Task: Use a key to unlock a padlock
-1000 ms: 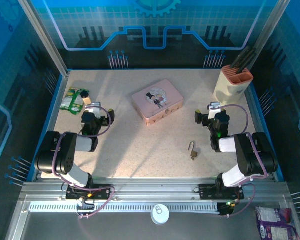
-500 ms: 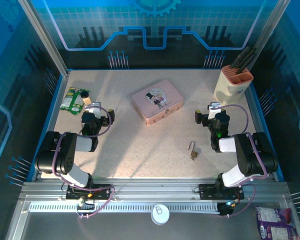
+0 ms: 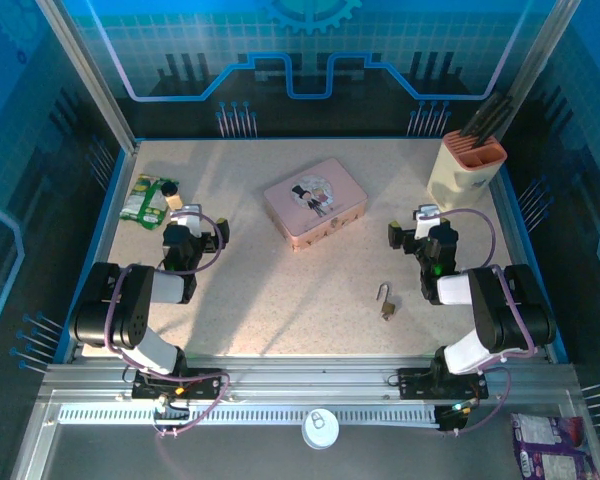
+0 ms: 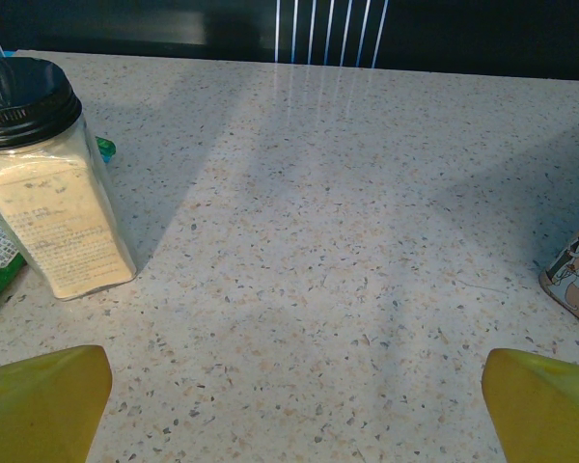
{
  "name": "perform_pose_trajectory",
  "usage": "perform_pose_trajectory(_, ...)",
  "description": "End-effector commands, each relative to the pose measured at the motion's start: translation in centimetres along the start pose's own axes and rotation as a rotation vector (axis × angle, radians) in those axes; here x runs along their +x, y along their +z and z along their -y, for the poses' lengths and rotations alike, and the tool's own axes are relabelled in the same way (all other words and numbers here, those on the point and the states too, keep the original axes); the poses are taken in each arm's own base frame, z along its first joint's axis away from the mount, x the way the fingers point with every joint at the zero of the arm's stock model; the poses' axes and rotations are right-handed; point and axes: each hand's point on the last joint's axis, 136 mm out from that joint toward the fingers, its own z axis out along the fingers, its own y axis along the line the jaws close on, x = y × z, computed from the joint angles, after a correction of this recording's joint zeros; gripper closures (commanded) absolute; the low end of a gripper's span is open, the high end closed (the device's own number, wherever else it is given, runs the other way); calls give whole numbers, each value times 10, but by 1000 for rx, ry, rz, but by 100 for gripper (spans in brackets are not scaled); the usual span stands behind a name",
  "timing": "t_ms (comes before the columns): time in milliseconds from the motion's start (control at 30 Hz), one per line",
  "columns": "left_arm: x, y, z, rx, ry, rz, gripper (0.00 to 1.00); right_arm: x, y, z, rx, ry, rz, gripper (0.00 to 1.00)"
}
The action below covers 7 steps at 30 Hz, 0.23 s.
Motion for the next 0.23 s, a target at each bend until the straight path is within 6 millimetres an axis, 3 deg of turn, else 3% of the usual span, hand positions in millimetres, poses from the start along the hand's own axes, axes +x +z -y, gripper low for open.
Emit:
perform_pose_trajectory(0,-4,-1,2,18,-16,9,1,-8,4,-6,-36,-7,11,0)
perform_pose_trajectory(200,-4,-1,2,17,-15,9,1,-8,-4,0,28,-9,53,0)
